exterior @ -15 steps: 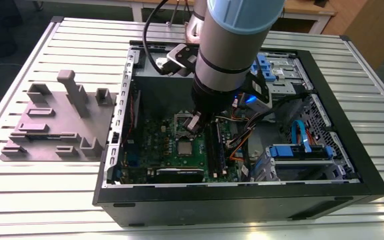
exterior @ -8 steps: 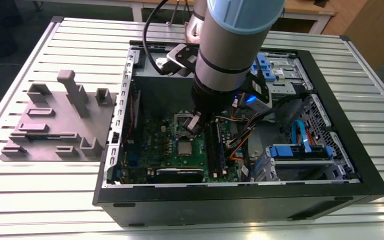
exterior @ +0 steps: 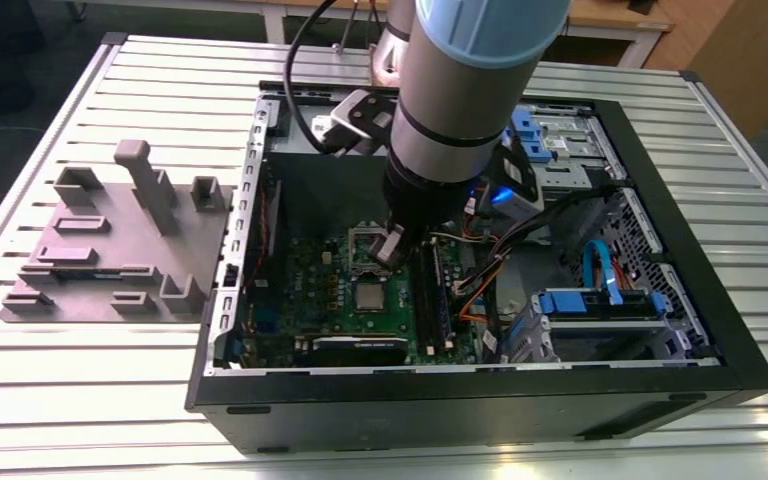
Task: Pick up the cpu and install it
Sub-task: 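Close the cpu cover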
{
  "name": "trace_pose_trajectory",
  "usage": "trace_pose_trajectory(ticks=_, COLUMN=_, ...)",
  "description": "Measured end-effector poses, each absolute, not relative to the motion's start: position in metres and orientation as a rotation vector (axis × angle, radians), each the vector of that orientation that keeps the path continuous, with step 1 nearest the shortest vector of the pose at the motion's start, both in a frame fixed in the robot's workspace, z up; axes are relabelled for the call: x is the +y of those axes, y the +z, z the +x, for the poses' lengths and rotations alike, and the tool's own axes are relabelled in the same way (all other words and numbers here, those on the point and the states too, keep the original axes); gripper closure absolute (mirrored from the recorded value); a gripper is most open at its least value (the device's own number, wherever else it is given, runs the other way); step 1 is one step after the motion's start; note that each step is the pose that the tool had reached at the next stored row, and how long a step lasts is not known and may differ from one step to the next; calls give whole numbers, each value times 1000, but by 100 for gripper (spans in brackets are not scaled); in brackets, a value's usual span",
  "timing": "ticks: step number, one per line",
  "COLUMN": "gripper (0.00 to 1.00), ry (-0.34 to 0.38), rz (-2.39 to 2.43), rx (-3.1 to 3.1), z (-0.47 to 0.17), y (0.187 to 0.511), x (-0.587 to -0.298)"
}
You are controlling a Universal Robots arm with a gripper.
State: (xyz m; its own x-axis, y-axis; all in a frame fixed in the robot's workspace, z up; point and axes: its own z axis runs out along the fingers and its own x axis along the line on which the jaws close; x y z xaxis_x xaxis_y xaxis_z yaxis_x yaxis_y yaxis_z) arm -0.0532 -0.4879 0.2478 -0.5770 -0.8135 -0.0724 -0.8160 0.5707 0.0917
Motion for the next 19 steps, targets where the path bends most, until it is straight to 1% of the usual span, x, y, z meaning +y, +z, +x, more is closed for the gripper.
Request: trace_pose_trajectory(ticks=19, gripper=89, ry=180, rz=-1496, rx=2734, z=-53, y=247, x=-488)
